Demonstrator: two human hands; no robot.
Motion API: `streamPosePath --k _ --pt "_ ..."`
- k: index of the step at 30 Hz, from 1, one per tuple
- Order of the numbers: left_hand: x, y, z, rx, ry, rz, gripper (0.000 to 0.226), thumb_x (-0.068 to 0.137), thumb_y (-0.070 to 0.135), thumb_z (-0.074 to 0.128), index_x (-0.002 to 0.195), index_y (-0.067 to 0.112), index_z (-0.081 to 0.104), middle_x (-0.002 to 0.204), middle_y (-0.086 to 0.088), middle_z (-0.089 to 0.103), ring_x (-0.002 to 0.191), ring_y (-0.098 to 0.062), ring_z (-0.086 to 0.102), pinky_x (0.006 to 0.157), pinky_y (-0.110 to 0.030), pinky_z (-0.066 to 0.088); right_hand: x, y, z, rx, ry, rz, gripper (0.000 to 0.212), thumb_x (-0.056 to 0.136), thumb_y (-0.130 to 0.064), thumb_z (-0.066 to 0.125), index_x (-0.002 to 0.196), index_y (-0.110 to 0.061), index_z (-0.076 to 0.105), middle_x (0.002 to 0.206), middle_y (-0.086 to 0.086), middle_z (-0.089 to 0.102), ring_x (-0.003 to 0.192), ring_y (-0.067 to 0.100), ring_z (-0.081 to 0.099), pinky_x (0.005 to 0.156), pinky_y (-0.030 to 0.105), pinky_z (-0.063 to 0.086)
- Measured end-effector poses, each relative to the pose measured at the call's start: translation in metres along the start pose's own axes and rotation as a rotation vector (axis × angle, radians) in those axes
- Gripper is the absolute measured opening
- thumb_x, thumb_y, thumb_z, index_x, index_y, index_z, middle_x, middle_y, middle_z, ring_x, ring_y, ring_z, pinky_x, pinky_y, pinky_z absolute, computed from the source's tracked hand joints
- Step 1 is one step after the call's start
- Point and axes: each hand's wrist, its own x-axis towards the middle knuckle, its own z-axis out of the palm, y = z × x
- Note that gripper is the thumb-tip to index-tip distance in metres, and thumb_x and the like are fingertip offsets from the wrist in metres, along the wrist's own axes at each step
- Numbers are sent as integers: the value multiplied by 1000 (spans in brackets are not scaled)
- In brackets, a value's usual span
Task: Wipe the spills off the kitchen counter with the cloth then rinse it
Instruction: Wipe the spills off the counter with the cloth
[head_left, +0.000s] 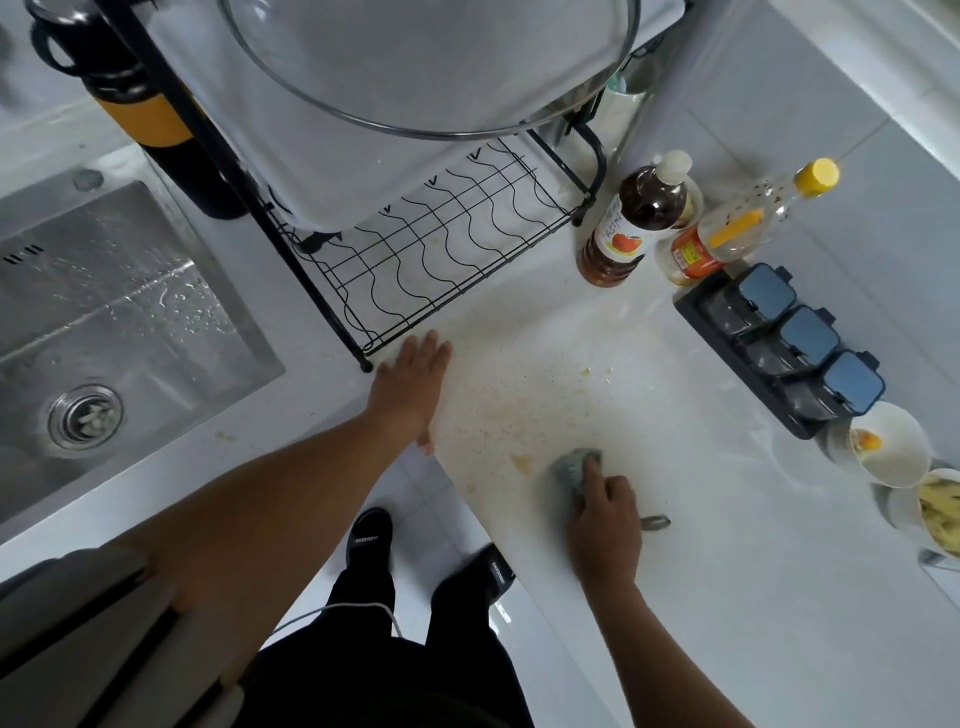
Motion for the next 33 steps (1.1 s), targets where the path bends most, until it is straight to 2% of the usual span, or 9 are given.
streamPosePath --k 3,5,11,15,17,22,27,30,33 --pt "-2 0 -3 -3 -4 11 150 60 36 94 157 13 -18 165 -11 -23 153 -36 -11 120 -56 21 -34 -16 8 -41 -132 -559 52 81 -22 58 133 -18 56 95 2 54 78 24 54 63 33 52" --pt "-5 1 -4 -13 -12 13 149 60 35 94 157 13 -17 165 -11 -23 153 -36 -12 120 -57 21 -38 -16 7 -72 -208 -744 48 83 -28 53 131 -24 56 96 -1 57 80 22 56 66 33 52" --pt "-6 2 -8 -10 -23 7 149 60 34 95 158 13 -16 165 -12 -22 153 -36 -11 120 -56 22 -36 -24 10 51 -35 -21 55 78 -9 74 131 -14 62 93 9 55 82 30 56 60 36 50" --pt "-7 2 -6 -23 -10 10 146 62 31 94 158 14 -14 165 -11 -21 153 -35 -11 120 -57 21 -72 -35 16 -21 -191 -531 59 74 -23 66 132 -23 58 96 1 53 81 25 54 64 32 46" --pt "-6 1 -5 -40 4 14 144 62 29 94 159 15 -13 166 -10 -20 153 -34 -11 121 -57 20 -60 -15 7 -46 -235 -650 53 79 -30 57 132 -26 57 96 -1 54 83 24 55 66 32 47" --pt "-1 1 -3 -11 3 9 152 57 37 96 158 14 -15 165 -11 -21 153 -36 -10 119 -56 21 39 67 -31 -77 -63 -294 54 82 -10 69 134 -13 57 95 13 56 80 35 59 57 38 49" --pt "3 1 2 -47 7 -18 153 56 31 97 158 18 -16 165 -7 -24 153 -34 -12 119 -56 19 152 109 -50 28 70 284 44 95 -28 49 137 -17 42 114 22 52 104 40 50 83 50 45" --pt "4 2 3 -34 12 -18 155 54 33 97 158 18 -17 165 -8 -23 153 -34 -11 119 -56 19 185 104 -41 40 113 414 47 91 -10 47 138 -4 45 129 25 52 110 44 47 93 50 38" --pt "3 1 3 -40 23 -16 155 52 34 97 158 19 -15 165 -7 -22 153 -33 -11 119 -55 19 178 81 -33 100 152 462 48 92 -10 47 140 -5 46 123 26 52 104 44 50 88 47 40"
